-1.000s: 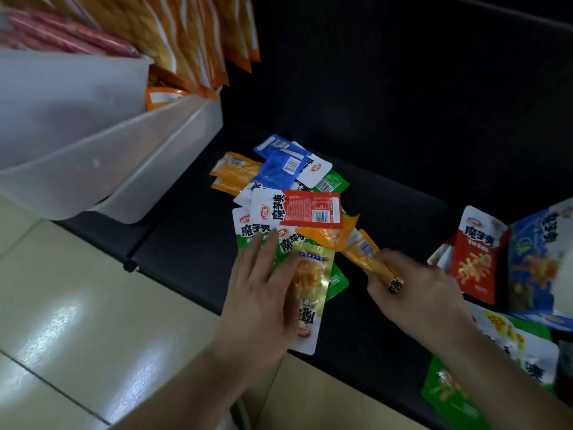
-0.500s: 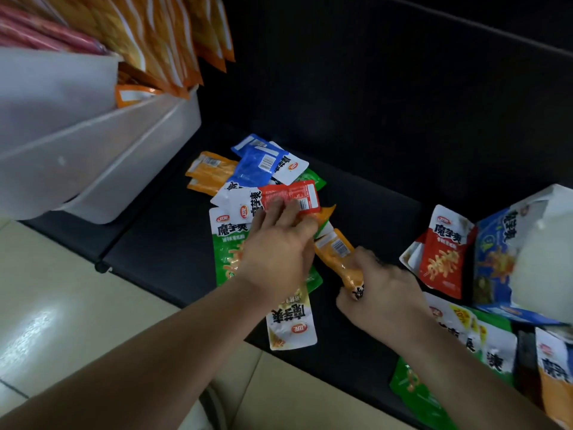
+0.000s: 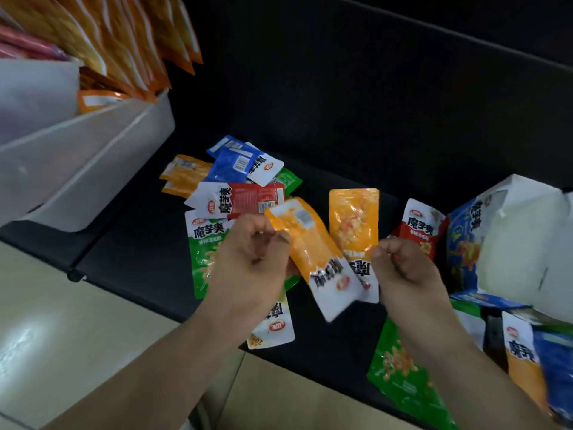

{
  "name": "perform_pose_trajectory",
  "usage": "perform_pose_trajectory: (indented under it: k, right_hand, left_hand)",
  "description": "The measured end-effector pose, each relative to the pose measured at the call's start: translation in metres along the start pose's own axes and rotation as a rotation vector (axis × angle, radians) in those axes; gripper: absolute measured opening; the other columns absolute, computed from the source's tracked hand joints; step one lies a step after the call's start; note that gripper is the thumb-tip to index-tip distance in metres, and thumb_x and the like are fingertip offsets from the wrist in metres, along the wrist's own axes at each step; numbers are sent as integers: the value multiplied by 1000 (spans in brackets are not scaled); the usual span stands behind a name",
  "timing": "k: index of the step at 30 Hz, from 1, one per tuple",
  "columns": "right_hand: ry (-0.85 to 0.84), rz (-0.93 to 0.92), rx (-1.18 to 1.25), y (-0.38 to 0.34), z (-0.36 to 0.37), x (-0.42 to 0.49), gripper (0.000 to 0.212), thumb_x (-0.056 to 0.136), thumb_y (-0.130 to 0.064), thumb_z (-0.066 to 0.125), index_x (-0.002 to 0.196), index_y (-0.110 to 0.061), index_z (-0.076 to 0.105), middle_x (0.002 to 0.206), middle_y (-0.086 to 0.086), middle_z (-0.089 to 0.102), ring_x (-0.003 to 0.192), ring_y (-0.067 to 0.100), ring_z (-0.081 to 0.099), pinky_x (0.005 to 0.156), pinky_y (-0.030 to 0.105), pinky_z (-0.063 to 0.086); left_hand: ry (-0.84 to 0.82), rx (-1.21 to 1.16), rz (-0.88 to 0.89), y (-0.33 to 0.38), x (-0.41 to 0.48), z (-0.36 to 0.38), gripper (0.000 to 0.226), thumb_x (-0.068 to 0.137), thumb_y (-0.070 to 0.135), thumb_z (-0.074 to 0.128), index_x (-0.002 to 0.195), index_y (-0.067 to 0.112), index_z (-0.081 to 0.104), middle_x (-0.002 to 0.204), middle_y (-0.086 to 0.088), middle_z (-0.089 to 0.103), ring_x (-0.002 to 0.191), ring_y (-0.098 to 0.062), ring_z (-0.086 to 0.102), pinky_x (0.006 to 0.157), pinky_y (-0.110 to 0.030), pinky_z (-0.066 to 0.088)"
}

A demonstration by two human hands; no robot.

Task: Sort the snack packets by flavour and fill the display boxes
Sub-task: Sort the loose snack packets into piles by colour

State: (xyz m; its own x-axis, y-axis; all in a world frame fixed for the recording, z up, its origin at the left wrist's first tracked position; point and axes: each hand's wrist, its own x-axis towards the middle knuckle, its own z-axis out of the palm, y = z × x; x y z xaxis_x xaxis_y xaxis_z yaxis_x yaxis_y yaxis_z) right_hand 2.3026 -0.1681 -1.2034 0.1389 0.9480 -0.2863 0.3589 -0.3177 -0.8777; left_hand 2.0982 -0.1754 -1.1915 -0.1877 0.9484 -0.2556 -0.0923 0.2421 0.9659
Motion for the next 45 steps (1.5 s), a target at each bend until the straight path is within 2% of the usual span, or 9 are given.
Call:
perform_pose_trajectory:
  k: [3,9,14,18,24,32,37,41,45]
  right_hand:
    - [-83,50,188,-5,2,-12,10,102,-35,63,99,-28,70,92,15,72,89,40,68,80,59,56]
    - [-241,18,39,-8,15,-25,25,90,-21,79,110,-34,68,94,-11,80,88,6,76,78,30,57]
    - [-90,3,-93,10,25,-10,17,92,-23,77,97,-35,67,85,-12,76,74,7,72,55,21,54]
    - [-24,2,-157,15,35,4,14,90,-26,79,94,-30,66,81,-10,73,69,3,69,48,18,53]
    - [48,-15,-345,16,50,13,27,82,-45,84,88,-28,63,80,-10,71,69,6,69,65,41,59]
    - [63,-130,-558,24,55,22,37,81,-60,76,80,-27,61,68,-9,68,62,14,69,65,43,59]
    - [5,-49,-513,21,52,28,34,84,-55,78,82,-26,60,67,-7,69,58,8,68,64,42,61]
    - [-5,-29,-442,20,50,24,33,85,-50,79,85,-24,59,71,-5,69,64,12,69,66,44,61]
    - [-30,10,-343,11,36,17,31,88,-46,77,88,-23,56,70,-2,64,60,7,64,60,40,58]
  left_hand:
    - [-73,96,-12,-16,-10,9,2,104,13,58,102,13,57,81,-5,75,70,-19,74,58,-27,58]
    - [-88,245,7,-37,-19,10,5,100,20,66,99,25,66,85,4,73,74,-12,72,63,-34,62]
    - [7,1171,174,-60,-12,-38,61,86,52,67,141,33,49,153,0,45,143,-31,38,118,-53,36]
    - [-72,1247,63,-79,-22,-54,91,84,77,31,162,33,18,173,-6,4,160,-31,-5,129,-54,4]
    - [4,1018,249,-83,-24,-67,65,89,46,69,147,28,48,159,1,40,146,-21,34,116,-45,42]
    - [88,1005,167,-89,-14,-79,84,84,63,67,153,24,39,159,-1,42,152,-24,27,124,-46,29]
    - [208,1035,209,-82,-9,-84,62,85,37,77,140,30,49,126,6,61,114,-22,54,91,-38,37]
    - [235,966,1,-71,3,-90,64,85,42,76,142,32,47,110,13,65,107,-16,62,89,-42,39]
    - [213,877,95,-53,0,-84,13,87,32,75,95,28,66,75,15,63,73,-4,64,60,-23,45]
